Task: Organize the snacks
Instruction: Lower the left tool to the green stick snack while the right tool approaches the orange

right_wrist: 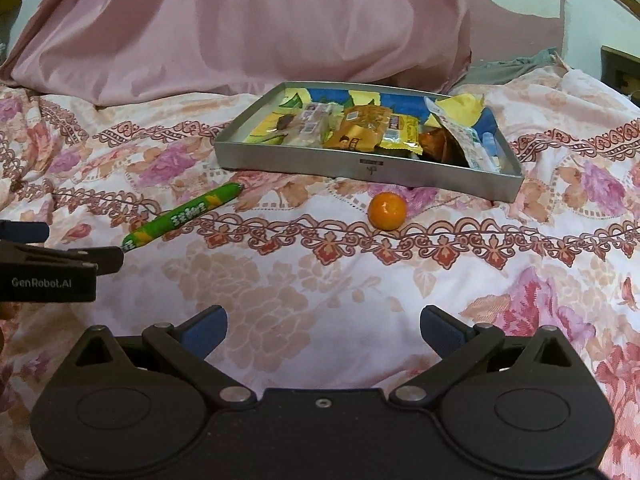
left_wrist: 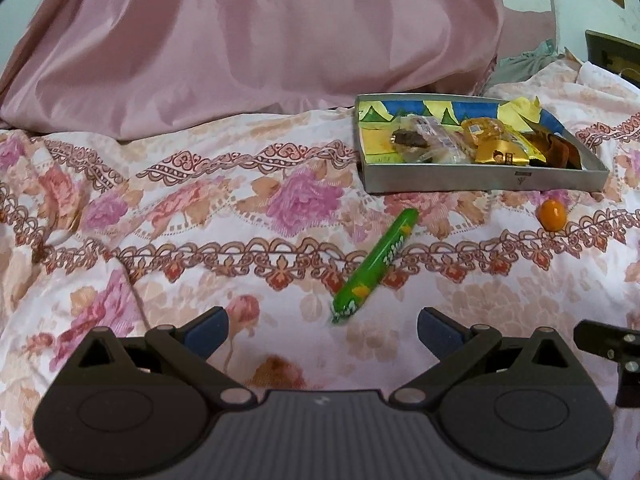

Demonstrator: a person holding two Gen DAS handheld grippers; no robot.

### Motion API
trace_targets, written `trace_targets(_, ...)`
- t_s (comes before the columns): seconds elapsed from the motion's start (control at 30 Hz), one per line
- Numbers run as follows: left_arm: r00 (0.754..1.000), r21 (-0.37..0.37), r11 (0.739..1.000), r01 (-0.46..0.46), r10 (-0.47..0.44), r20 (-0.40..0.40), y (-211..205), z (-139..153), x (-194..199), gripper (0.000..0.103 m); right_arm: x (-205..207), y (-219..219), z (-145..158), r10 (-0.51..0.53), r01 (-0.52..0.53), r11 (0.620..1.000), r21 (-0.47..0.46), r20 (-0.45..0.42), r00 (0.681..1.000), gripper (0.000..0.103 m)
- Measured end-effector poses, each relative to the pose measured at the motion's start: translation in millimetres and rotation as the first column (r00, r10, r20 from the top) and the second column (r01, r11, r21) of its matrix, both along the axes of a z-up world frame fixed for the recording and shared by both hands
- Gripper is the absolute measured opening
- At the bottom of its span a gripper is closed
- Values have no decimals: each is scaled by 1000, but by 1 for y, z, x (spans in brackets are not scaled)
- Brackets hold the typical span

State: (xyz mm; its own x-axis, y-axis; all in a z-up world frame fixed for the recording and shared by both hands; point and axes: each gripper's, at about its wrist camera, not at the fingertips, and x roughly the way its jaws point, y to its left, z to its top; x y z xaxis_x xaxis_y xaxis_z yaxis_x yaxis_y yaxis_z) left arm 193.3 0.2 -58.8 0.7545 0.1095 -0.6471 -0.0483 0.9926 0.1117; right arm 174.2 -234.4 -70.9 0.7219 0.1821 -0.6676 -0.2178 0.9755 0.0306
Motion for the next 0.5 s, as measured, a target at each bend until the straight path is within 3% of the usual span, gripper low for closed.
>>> trace_targets(0.5, 1000, 13, 1000, -28, 28, -10, -11, 1, 37, 102, 17, -8, -2, 31, -28, 999, -37, 81, 996, 102)
